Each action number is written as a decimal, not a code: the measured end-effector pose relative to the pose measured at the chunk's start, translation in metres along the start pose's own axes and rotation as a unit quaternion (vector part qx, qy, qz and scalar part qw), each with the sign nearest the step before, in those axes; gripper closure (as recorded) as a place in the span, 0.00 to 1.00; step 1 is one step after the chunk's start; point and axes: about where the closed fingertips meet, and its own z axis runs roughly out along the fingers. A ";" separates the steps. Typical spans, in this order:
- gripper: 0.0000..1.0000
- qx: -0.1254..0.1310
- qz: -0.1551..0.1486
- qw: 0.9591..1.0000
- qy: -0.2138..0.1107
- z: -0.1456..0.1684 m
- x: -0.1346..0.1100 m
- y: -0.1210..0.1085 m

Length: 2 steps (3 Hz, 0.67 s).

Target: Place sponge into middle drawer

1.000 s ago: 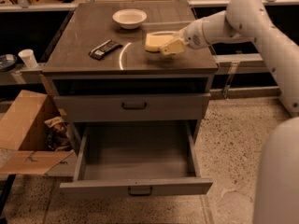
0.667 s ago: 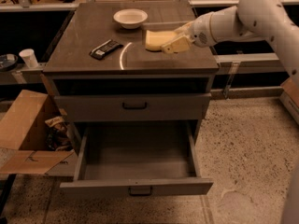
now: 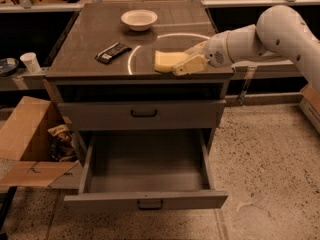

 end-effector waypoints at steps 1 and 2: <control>1.00 -0.008 0.000 1.000 0.010 0.005 0.005 0.004; 1.00 -0.009 0.000 1.000 0.010 0.005 0.005 0.004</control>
Offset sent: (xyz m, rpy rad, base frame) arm -0.0952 0.0450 -0.0645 -0.2608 0.0489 0.1131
